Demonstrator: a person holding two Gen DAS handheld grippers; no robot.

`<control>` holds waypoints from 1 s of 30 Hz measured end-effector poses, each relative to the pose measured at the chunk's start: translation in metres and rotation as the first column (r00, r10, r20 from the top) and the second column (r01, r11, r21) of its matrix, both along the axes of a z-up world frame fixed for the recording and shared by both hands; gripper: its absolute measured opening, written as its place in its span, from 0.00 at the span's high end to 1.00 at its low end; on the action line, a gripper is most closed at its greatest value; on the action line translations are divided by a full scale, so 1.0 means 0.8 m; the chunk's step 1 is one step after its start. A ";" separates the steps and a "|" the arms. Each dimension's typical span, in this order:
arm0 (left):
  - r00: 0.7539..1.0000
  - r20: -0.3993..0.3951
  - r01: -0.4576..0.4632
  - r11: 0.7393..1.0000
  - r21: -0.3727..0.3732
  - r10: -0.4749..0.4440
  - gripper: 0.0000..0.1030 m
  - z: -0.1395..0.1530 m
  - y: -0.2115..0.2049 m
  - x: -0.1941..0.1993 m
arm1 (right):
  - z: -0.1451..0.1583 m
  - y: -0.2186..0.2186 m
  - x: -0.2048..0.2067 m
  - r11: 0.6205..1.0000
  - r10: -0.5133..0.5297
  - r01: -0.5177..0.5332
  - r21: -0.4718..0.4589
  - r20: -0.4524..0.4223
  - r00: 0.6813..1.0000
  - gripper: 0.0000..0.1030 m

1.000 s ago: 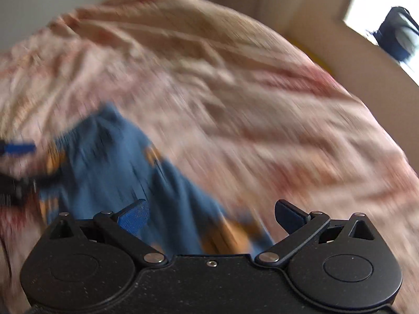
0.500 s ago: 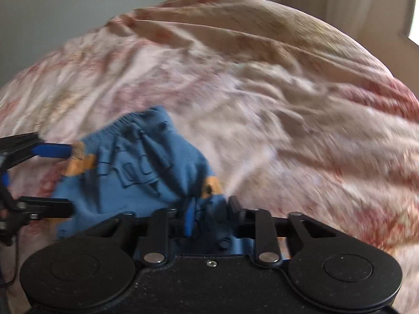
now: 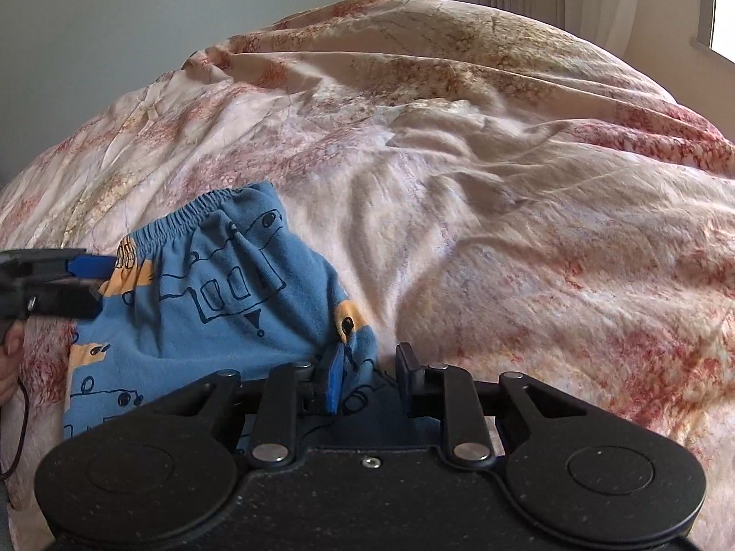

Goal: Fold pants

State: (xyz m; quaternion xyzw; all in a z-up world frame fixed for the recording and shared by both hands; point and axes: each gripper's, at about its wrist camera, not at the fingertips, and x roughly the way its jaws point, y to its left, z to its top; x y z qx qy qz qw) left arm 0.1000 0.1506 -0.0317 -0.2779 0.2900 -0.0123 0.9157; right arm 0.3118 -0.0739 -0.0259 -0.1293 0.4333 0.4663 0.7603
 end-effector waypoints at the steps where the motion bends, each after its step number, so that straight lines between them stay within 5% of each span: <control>1: 1.000 -0.003 -0.001 1.000 -0.010 0.001 0.15 -0.004 0.003 0.004 | 0.000 0.001 0.000 1.000 -0.003 0.003 -0.002 0.000 1.000 0.75; 6: 0.998 -0.004 0.069 0.998 0.001 -0.069 0.19 -0.021 0.005 0.029 | -0.001 0.002 -0.001 1.000 -0.006 0.006 -0.005 0.004 1.000 0.75; 10: 0.997 -0.025 0.066 0.997 -0.032 -0.067 0.56 -0.026 0.011 0.035 | -0.003 0.003 -0.003 1.000 -0.014 0.014 -0.003 0.007 1.000 0.75; 13: 0.998 -0.027 0.050 0.997 -0.064 -0.052 0.75 -0.026 0.015 0.036 | -0.002 0.003 -0.006 1.000 -0.025 0.026 -0.006 0.016 1.000 0.74; 16: 0.999 -0.028 0.026 0.999 0.028 -0.025 0.81 -0.013 0.000 0.031 | -0.003 0.003 -0.015 0.998 -0.063 0.063 -0.007 0.040 0.997 0.73; 21: 0.997 0.052 0.037 0.935 0.352 -0.059 0.81 0.021 -0.058 0.014 | 0.006 0.009 -0.038 0.992 -0.114 0.119 -0.030 0.123 0.986 0.70; 24: 1.000 -0.024 0.029 0.895 0.445 -0.021 0.61 0.017 -0.071 0.021 | 0.013 0.012 -0.044 0.994 -0.090 0.099 -0.050 0.160 0.983 0.66; 30: 0.992 -0.101 -0.045 0.964 0.262 0.074 0.51 0.013 -0.036 0.008 | 0.037 0.013 -0.032 0.999 -0.034 0.031 0.022 0.175 0.984 0.46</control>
